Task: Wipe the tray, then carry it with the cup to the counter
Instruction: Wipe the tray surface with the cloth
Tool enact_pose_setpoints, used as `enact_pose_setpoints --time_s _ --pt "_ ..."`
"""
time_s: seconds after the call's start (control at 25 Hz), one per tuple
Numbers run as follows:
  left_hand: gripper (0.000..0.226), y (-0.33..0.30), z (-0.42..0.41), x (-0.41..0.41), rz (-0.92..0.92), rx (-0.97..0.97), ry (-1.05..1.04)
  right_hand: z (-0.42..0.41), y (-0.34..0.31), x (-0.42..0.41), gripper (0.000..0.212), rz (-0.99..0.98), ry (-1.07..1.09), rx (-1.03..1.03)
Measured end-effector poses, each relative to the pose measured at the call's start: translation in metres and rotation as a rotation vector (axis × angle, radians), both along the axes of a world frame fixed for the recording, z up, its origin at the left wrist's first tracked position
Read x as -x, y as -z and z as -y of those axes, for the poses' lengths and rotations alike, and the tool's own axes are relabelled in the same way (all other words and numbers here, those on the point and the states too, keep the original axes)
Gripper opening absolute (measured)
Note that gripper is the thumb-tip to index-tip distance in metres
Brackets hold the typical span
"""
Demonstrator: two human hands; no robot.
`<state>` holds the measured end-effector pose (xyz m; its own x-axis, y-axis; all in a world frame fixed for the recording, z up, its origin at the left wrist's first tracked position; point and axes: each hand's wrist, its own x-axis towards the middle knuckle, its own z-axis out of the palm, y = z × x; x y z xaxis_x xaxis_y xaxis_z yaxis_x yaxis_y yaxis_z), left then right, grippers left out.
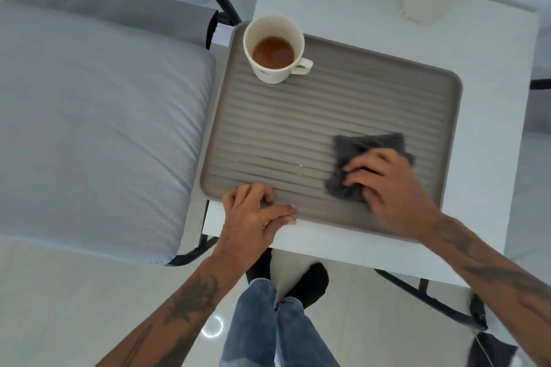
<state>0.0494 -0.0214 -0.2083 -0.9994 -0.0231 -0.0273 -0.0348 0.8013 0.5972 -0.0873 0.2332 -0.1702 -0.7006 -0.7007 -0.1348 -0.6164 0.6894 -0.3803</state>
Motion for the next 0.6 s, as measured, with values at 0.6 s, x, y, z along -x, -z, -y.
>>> enact_pose_setpoints --time_s 0.6 --pt "0.019 0.002 -0.001 0.004 0.069 -0.094 0.004 0.200 0.011 0.012 0.032 0.017 -0.259 -0.024"
